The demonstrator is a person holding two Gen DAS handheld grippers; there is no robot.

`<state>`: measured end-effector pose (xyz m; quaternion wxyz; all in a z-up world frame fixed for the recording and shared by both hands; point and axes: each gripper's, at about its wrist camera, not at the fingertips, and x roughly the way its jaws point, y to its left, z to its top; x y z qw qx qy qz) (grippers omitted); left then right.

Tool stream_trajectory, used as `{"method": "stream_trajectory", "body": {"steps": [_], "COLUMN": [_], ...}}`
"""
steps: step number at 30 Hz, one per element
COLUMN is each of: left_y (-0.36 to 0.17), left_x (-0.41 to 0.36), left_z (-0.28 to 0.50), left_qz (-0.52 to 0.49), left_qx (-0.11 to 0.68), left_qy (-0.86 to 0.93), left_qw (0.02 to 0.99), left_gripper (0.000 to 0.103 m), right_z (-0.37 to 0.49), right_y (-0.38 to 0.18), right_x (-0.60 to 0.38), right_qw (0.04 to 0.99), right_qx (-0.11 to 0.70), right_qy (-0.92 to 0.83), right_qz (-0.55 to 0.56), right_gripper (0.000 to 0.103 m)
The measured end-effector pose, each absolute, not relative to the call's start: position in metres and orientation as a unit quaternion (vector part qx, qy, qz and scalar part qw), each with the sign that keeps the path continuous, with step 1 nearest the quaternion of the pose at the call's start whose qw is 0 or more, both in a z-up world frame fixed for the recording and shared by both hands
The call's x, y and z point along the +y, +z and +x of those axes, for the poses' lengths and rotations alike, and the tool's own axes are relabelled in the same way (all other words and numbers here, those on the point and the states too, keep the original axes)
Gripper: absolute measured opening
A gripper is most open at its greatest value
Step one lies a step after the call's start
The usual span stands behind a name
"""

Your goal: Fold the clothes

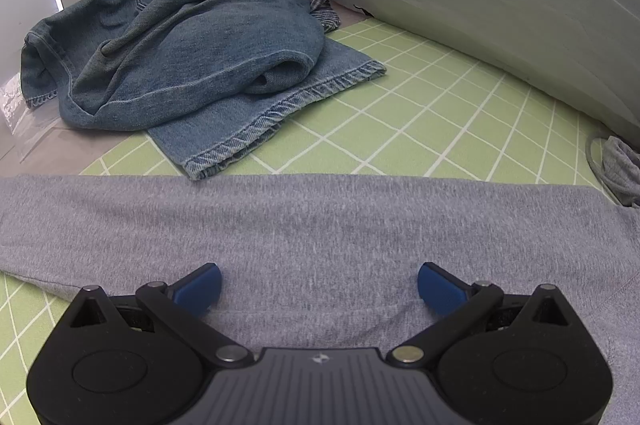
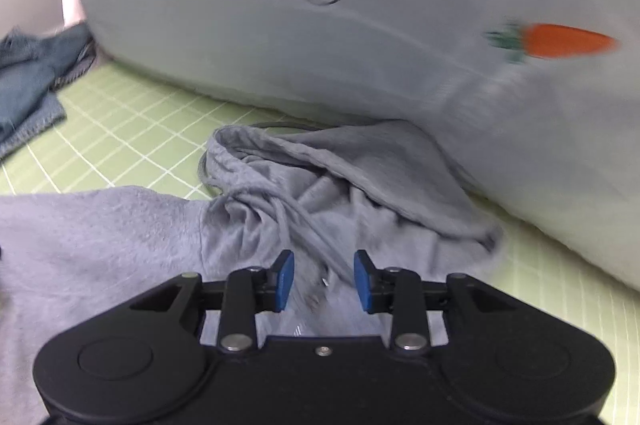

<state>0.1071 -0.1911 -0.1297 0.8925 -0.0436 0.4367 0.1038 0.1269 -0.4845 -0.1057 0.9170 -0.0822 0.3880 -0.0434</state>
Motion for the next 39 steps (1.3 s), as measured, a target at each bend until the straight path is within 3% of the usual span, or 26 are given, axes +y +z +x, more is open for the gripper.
{"method": "stream_trajectory", "body": {"steps": [5,8,9,18,24,26,28,31,33,39], "left_y": [-0.130,-0.130,-0.130,-0.130,-0.131,-0.130,-0.130,-0.130,-0.130,-0.130], "left_x": [-0.191,-0.191,-0.191,-0.191,-0.192,-0.192,-0.192,-0.192,-0.192,-0.192], "left_z": [0.107,0.108,0.108,0.108,0.107,0.107,0.108,0.107,0.107,0.107], "left_qz": [-0.044,-0.044,-0.044,-0.043,-0.043,-0.044,-0.043,-0.044,-0.044,-0.044], "left_qx": [0.435,0.435,0.435,0.435,0.433,0.433,0.434,0.434,0.433,0.433], "left_qy": [0.105,0.106,0.105,0.104,0.105,0.105,0.104,0.105,0.105,0.105], "left_qw": [0.893,0.893,0.893,0.894,0.894,0.894,0.894,0.894,0.894,0.894], "left_gripper": [0.103,0.103,0.103,0.103,0.103,0.103,0.103,0.103,0.103,0.103], "right_z": [0.150,0.152,0.149,0.083,0.017,0.003,-0.006,-0.003,0.008,0.083], "right_y": [-0.117,-0.122,-0.120,-0.078,-0.068,-0.074,-0.079,-0.079,-0.075,-0.091], "right_x": [-0.477,-0.479,-0.480,-0.509,-0.523,-0.518,-0.515,-0.523,-0.526,-0.521], "right_qw": [0.906,0.902,0.905,0.933,0.914,0.905,0.900,0.901,0.909,0.912], "right_qx": [0.398,0.404,0.400,0.346,0.387,0.415,0.425,0.415,0.391,0.379], "right_qy": [-0.037,-0.013,-0.009,-0.091,-0.121,-0.096,-0.098,-0.129,-0.143,-0.126], "right_qz": [-0.138,-0.150,-0.147,-0.036,0.012,0.001,-0.006,0.016,0.011,-0.094], "right_gripper": [0.031,0.014,0.003,0.003,0.004,0.016,0.057,0.080,0.091,0.091]}}
